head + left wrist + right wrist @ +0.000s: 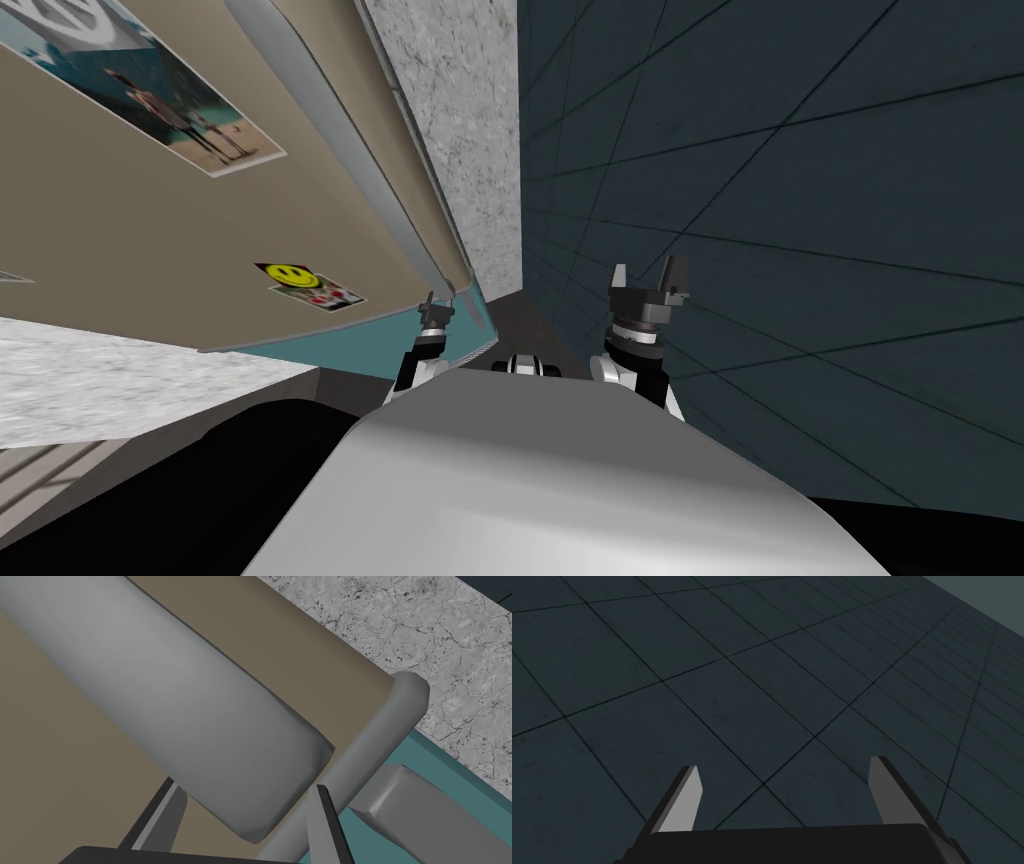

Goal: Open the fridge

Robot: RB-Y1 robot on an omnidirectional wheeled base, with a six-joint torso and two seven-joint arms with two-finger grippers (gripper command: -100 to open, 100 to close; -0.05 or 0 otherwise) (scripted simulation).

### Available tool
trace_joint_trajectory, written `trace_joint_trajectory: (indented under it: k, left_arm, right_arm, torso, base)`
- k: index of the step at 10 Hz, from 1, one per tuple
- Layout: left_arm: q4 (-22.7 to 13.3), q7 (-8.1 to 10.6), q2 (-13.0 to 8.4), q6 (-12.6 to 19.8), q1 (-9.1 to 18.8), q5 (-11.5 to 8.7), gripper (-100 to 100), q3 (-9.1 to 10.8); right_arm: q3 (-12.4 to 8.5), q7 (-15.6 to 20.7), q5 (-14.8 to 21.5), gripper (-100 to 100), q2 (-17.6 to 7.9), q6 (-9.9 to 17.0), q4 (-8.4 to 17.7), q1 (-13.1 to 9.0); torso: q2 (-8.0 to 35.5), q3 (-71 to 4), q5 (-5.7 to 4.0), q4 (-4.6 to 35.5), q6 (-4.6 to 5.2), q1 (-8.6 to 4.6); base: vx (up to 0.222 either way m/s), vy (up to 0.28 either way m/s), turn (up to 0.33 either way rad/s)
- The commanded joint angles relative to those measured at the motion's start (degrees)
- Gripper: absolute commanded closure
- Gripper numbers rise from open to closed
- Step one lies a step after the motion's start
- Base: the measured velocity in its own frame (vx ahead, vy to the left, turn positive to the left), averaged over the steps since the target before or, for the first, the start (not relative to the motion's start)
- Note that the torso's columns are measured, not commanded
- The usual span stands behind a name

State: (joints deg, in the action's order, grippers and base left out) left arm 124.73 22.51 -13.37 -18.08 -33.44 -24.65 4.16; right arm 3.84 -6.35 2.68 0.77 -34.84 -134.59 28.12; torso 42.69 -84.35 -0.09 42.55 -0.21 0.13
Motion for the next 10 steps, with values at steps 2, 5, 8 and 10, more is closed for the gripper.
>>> trace_joint_trajectory:
  k: [2,5,8,10]
  left_arm:
    - [2.1,1.73,-3.8,-1.3,-1.5,0.0,100,-2.79]
    - [3.7,3.03,-6.9,-1.8,-2.6,0.1,100,-5.39]
    - [3.6,3.54,-8.4,-1.6,-3.5,0.3,100,-7.15]
    - [3.9,3.92,-9.4,-2.1,-3.7,0.5,100,-8.03]
  right_arm:
    - [0.0,0.0,0.0,0,0.0,0.0,0.0,0.0]
    - [0.0,0.0,0.0,0,0.0,0.0,0.0,0.0]
    - [0.0,0.0,0.0,0,0.0,0.0,0.0,0.0]
    - [0.0,0.0,0.0,0,0.0,0.0,0.0,0.0]
  torso:
    - [0.1,0.0,-0.06,0.0,0.06,-0.15]
    - [0.1,0.0,-0.1,0.1,-0.01,0.02]
    - [-0.7,-0.4,-0.23,0.0,0.12,-0.45]
    - [-0.2,-0.2,-0.02,-0.2,0.38,-0.29]
  base:
    - [-0.364,0.076,-0.117]
    - [-0.379,0.099,-0.126]
    - [-0.215,0.044,-0.072]
    - [-0.241,0.135,-0.124]
